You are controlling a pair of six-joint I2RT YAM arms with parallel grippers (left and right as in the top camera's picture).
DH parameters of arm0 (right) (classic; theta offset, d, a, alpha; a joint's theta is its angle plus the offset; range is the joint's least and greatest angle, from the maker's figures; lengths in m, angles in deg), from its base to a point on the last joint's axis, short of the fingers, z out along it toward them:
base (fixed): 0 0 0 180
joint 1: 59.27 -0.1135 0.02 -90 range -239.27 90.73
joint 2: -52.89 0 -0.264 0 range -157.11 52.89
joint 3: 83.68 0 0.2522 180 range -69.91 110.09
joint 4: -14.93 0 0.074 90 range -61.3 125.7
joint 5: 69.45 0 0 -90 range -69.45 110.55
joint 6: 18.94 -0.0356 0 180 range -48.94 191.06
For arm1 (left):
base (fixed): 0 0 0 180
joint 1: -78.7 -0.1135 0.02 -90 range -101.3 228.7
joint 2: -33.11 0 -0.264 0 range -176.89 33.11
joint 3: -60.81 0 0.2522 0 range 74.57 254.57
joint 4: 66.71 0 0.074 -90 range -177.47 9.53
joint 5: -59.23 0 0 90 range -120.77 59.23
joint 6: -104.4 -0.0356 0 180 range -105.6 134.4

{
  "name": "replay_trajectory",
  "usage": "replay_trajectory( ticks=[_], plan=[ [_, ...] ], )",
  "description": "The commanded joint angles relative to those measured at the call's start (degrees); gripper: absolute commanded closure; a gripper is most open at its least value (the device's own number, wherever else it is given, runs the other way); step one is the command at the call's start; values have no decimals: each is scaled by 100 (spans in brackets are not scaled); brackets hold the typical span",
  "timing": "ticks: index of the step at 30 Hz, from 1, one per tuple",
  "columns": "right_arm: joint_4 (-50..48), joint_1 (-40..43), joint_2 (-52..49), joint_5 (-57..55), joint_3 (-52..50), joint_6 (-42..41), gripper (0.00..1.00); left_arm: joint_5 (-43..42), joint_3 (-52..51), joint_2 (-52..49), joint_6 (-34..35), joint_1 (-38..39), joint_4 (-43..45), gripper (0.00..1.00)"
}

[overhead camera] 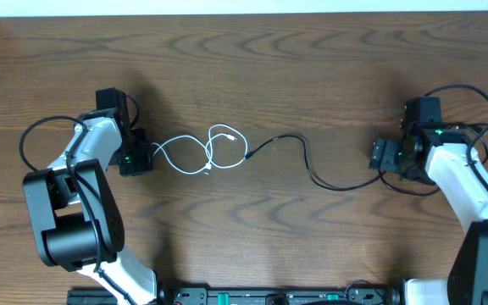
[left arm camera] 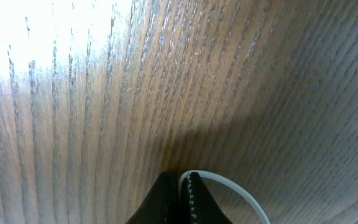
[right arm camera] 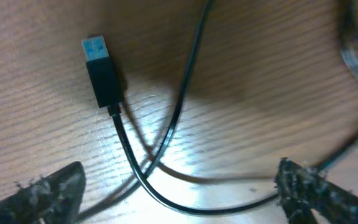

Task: Untangle cables

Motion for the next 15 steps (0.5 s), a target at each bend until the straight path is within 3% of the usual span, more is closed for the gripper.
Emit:
replay_trajectory(
  ticks=[1,3,6,11,15],
  plan=[
    [-127,-94,-243,293,-227,-129,12,116,-48,-48,-33,-33,-76,92],
    [-223,-136,-393,313,-289,-129,17,114,-48,-48,-33,-33,-76,92],
    [-343,-190,-651,313,-297,-129,33,114,-48,-48,-33,-33,-76,92],
    [-457,-313,-1040,267,-299,-129,46,114,-48,-48,-33,-33,-76,92],
    [-573,-306,-1198,232,-299,-127,91,116,-48,-48,-33,-33,-76,92]
  ],
)
